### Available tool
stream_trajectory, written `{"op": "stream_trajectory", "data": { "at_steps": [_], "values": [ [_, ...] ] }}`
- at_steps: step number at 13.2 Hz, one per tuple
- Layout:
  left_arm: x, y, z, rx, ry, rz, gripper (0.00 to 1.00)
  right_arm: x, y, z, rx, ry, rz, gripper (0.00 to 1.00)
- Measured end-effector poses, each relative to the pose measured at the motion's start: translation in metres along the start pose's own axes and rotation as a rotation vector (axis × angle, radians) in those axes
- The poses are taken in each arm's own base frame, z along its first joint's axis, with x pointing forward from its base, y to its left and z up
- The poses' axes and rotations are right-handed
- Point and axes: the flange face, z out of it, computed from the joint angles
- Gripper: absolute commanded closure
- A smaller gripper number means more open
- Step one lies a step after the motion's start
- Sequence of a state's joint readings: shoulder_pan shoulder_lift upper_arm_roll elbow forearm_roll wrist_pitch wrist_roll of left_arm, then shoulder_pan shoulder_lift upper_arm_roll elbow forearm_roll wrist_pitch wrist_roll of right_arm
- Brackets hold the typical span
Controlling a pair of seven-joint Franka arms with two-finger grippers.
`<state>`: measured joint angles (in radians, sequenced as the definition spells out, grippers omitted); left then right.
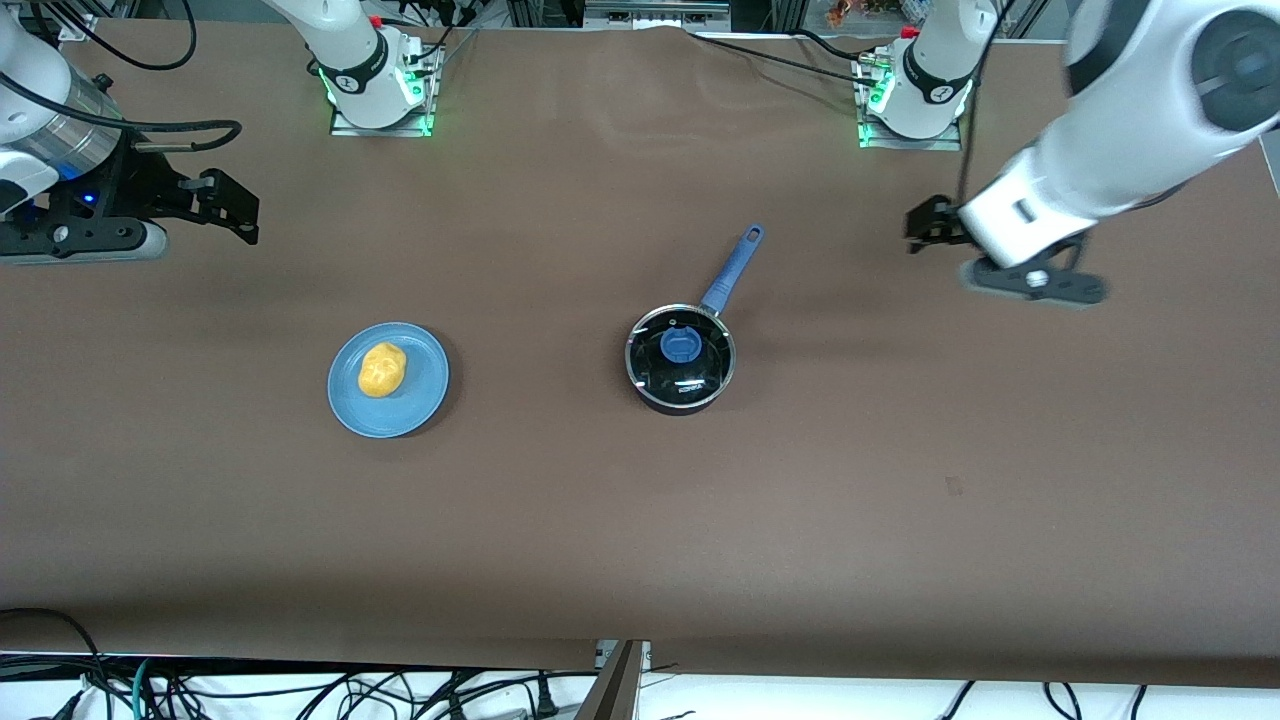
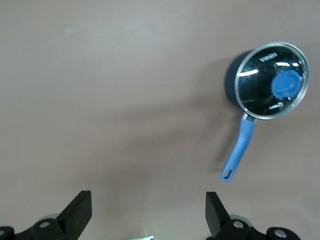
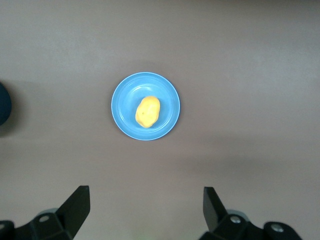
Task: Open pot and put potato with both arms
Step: 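Reach the left gripper down to the saucepan lid knob and grasp it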
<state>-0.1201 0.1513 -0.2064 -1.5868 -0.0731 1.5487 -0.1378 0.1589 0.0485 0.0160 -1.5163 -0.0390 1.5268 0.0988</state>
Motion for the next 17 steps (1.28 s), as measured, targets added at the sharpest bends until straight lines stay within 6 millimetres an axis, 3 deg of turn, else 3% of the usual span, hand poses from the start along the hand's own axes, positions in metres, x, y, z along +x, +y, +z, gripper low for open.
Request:
{"op": "stream_trajectory", "data": {
  "at_steps": [4, 8, 13, 17],
  "values": [
    [0.050, 0.092, 0.083, -0.011, -0.007, 0.021, 0.00, 0.004, 0.003, 0.007, 0.002, -0.012, 0.006, 0.00],
    [0.076, 0.173, 0.131, -0.050, 0.054, -0.140, 0.00, 0.007, -0.002, 0.011, 0.003, -0.017, -0.002, 0.00],
    [0.109, 0.221, 0.189, -0.070, 0.098, -0.160, 0.00, 0.011, -0.003, 0.019, 0.003, -0.028, -0.002, 0.00],
    [0.107, 0.241, 0.223, 0.004, 0.104, -0.110, 0.00, 0.011, -0.003, 0.019, 0.003, -0.028, -0.002, 0.00]
  ]
}}
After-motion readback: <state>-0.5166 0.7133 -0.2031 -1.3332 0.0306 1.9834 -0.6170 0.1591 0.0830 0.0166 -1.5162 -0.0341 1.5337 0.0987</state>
